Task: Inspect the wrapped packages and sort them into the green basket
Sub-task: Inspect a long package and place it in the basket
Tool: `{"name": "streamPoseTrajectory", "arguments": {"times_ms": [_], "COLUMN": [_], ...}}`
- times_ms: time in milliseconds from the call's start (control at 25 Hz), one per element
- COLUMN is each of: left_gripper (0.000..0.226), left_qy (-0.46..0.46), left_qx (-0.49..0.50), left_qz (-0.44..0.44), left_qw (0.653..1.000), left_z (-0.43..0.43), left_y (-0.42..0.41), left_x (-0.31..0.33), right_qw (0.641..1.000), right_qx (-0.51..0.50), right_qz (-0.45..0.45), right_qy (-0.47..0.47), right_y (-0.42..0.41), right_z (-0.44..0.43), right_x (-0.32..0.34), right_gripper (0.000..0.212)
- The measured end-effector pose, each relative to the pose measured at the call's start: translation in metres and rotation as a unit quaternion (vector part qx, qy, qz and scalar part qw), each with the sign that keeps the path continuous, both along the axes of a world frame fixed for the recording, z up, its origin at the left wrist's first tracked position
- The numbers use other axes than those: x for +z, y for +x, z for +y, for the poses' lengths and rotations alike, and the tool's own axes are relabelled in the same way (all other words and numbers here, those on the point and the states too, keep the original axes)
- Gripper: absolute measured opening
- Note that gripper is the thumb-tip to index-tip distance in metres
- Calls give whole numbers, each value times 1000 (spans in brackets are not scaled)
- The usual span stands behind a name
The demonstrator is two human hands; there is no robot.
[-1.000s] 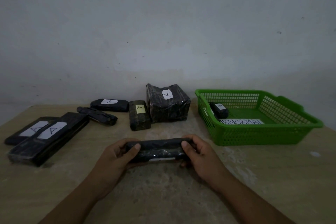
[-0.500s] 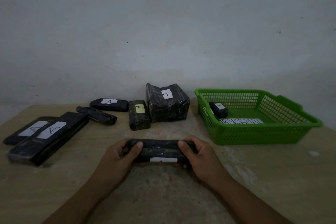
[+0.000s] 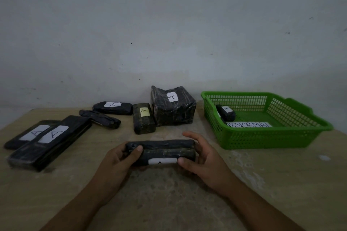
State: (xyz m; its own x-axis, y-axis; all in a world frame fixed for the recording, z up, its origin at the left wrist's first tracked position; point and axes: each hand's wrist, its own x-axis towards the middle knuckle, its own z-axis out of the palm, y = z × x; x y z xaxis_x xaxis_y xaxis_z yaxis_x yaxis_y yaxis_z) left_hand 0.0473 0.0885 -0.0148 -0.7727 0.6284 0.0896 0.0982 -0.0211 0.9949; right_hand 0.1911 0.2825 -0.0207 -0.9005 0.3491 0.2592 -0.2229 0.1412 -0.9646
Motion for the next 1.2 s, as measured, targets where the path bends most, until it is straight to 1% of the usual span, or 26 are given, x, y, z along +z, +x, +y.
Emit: {"name": "streamPoseTrajectory", "arguments": {"times_ms": [80,200,280,400,560,640,720,800,1000,1080,1200], "left_gripper": [31,44,50,45,38,38,39,41,39,33,27], "left_qy": [8,49,65,58,42,41,41,42,39,33,59], "left_qx": [2,-30,-40,-32,-16,-14,-14,-15,-13,-8,9], "left_qz": [-4,-23,-21,6,48,50,40,26,26,38,27], "left_qw": [1000,998,997,998,998,998,998,999,999,999,998], "left_z": [2,0,-2,-2,0,1,0,0,0,0,3], "left_y": [1,2,1,1,3,3,2,1,3,4,12], "left_x": [0,2,1,-1,-2,-2,-1,-1,0,1,3], "right_qw": [1000,998,997,996,993,993,993,994,995,991,985], "right_qx": [-21,-55,-65,-76,-96,-101,-94,-82,-75,-92,-124], "right_qz": [4,-18,-32,-37,-39,-42,-49,-56,-61,-66,-56], "right_qy": [12,15,28,39,51,50,44,33,35,67,104], "right_y": [-1,1,2,0,-2,-3,-3,-2,0,1,3], "right_z": [-1,-1,-2,-3,-4,-5,-5,-5,-4,-2,-4], "right_x": [0,5,6,6,5,5,6,7,8,8,12], "right_gripper": [47,33,29,27,17,22,32,36,27,20,17]}}
